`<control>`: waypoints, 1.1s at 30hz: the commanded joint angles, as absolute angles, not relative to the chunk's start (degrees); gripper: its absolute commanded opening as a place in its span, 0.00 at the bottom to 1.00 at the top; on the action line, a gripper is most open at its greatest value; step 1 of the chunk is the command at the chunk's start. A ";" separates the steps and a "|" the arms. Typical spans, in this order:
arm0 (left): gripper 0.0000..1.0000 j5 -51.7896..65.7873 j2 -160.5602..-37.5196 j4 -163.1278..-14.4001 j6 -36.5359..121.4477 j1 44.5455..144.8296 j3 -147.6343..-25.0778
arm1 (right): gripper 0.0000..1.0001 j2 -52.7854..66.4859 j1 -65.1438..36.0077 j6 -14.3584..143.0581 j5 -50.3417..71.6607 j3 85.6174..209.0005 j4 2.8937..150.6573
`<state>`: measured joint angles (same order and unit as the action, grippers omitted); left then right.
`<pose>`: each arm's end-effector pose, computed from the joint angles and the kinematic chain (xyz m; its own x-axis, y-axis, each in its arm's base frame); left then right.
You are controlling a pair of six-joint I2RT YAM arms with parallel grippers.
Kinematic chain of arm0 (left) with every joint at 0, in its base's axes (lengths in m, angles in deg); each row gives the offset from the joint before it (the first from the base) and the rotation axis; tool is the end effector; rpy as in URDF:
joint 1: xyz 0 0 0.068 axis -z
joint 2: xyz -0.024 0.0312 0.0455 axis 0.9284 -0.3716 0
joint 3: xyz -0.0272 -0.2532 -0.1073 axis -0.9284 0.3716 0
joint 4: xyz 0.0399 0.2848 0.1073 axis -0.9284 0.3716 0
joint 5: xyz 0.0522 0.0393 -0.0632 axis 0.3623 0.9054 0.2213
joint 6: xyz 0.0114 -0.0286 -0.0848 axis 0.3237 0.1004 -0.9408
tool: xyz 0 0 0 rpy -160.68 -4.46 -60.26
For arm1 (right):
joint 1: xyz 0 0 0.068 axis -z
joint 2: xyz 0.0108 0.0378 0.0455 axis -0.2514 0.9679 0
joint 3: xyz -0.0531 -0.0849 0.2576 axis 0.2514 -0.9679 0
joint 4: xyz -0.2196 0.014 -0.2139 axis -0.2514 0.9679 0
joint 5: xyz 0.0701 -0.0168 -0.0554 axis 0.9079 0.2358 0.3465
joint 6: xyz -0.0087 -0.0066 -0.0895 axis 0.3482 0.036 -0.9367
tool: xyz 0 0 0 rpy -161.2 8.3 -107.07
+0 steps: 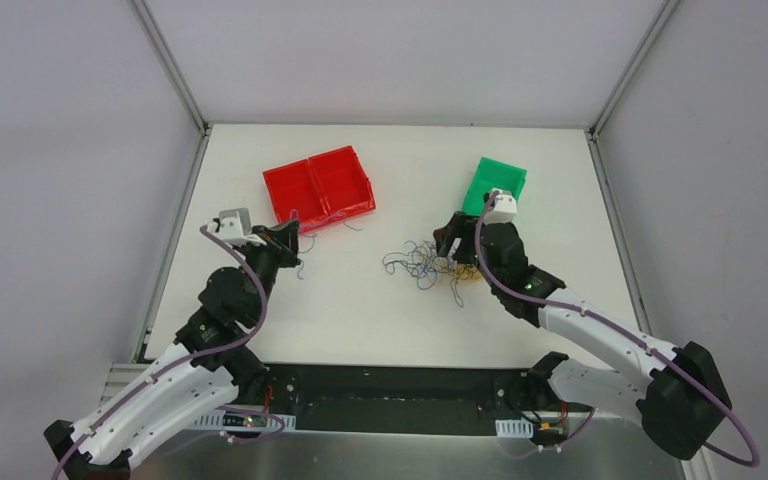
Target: Untangle the cables
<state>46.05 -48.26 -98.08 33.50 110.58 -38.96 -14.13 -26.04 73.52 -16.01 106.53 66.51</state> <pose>0.1829 -0.1111 0.3145 0.0654 -0.4677 -0.8815 0.2475 0.8634 -0.4397 0.2615 0.1894 0.2345 -0.2997 0.0860 -0.9502 -0.3060 0.9346 0.1811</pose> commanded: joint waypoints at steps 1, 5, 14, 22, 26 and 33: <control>0.00 54.25 -53.47 -101.33 34.75 110.75 -47.06 | 0.74 -17.10 -25.96 73.32 -17.78 105.50 64.40; 0.00 58.19 -59.19 -105.34 38.85 110.27 -51.13 | 0.74 -18.53 -25.96 73.60 -17.91 104.77 64.15; 0.00 58.57 -72.57 -104.66 52.91 107.82 -70.35 | 0.74 -19.66 -25.98 74.01 -17.94 104.40 64.10; 0.00 55.49 -83.02 -99.95 52.78 103.28 -83.48 | 0.75 -19.30 -25.96 74.29 -17.31 104.67 63.59; 0.00 54.43 -86.86 -100.19 51.59 100.74 -85.27 | 0.75 -19.40 -25.96 74.32 -17.12 104.56 63.19; 0.00 51.55 -90.05 -102.07 46.42 95.71 -80.54 | 0.75 -19.96 -25.96 74.30 -17.28 104.50 63.07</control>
<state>53.91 -89.54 -99.74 49.54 98.01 -82.81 -18.57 -26.04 73.81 -16.82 104.49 65.66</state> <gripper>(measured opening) 0.011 0.746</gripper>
